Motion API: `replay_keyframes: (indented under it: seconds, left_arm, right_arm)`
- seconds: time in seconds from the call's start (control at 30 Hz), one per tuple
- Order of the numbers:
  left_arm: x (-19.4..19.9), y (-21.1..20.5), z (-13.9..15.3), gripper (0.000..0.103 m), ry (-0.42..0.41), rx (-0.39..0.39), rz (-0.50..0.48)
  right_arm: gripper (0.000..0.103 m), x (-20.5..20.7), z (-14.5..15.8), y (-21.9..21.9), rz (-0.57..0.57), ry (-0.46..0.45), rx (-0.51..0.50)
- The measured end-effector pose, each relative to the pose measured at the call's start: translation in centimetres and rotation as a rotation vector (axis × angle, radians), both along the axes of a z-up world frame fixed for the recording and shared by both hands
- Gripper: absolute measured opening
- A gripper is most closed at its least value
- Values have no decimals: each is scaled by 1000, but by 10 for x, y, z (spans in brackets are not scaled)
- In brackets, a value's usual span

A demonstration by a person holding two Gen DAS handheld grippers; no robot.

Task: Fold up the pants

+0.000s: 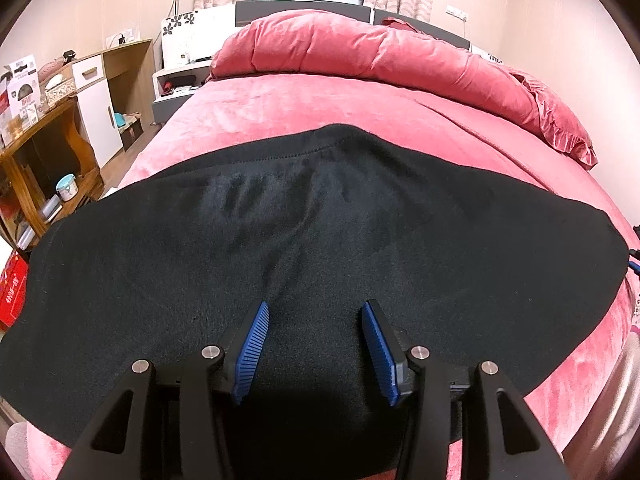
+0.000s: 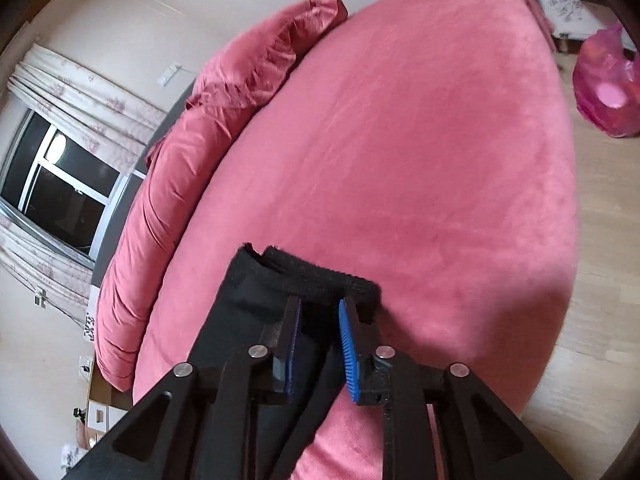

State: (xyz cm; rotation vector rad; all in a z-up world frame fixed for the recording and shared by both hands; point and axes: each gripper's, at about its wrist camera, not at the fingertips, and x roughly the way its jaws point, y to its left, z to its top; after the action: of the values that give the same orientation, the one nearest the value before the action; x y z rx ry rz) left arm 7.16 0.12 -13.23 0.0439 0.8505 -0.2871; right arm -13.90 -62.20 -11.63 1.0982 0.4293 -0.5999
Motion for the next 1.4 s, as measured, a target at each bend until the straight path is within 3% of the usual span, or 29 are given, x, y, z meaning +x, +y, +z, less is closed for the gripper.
replay_keyframes:
  seconds: [0.13, 0.2, 0.37, 0.47, 0.5, 0.6, 0.67, 0.7, 0.77, 0.87, 1.0, 1.13, 1.2, 1.27, 1.4]
  left_arm:
    - [-5, 0, 4, 50, -15, -6, -8]
    - [-5, -1, 4, 50, -15, 4, -10]
    - [-6, -5, 4, 50, -22, 13, -27]
    - [-5, -9, 0, 50, -11, 33, -34]
    - [-4, -9, 0, 51, -6, 32, -37]
    - [-4, -6, 0, 52, -2, 15, -37]
    - [-4, -5, -1, 52, -4, 12, -37]
    - [-4, -6, -1, 52, -5, 16, -37]
    - [-4, -7, -1, 53, -10, 23, -38]
    - [-4, -7, -2, 53, -9, 22, -38]
    - [-4, -6, 2, 53, -1, 23, -27]
    - [-5, -1, 8, 53, -11, 14, 3]
    - [-4, 3, 10, 53, -13, 10, 20]
    - [-4, 6, 11, 53, -14, 13, 36]
    - [-3, 12, 11, 53, -27, 12, 62]
  right_arm:
    - [21, 17, -6, -7, 7, 20, 13]
    - [12, 15, -4, -7, 11, 24, 13]
    - [7, -3, 15, 9, -13, 58, -111]
    - [7, -2, -4, 9, -14, 131, -82]
    - [8, -1, -9, 8, -14, 140, -71]
    - [24, -11, -7, 9, -54, 100, -60]
    - [46, -21, -3, 12, -105, 83, -54]
    - [48, -28, -3, 14, -128, 63, -41]
    - [50, -35, -7, 19, -131, 19, 3]
    - [50, -25, -18, 24, -42, -5, 64]
    - [52, -9, -23, 28, 8, -15, 56]
    - [52, 3, -27, 17, -11, -31, 84]
    - [49, 7, -29, 13, -31, -47, 111]
    - [22, 12, -26, 12, -17, -49, 133]
    - [22, 14, -4, 21, 0, -78, 94]
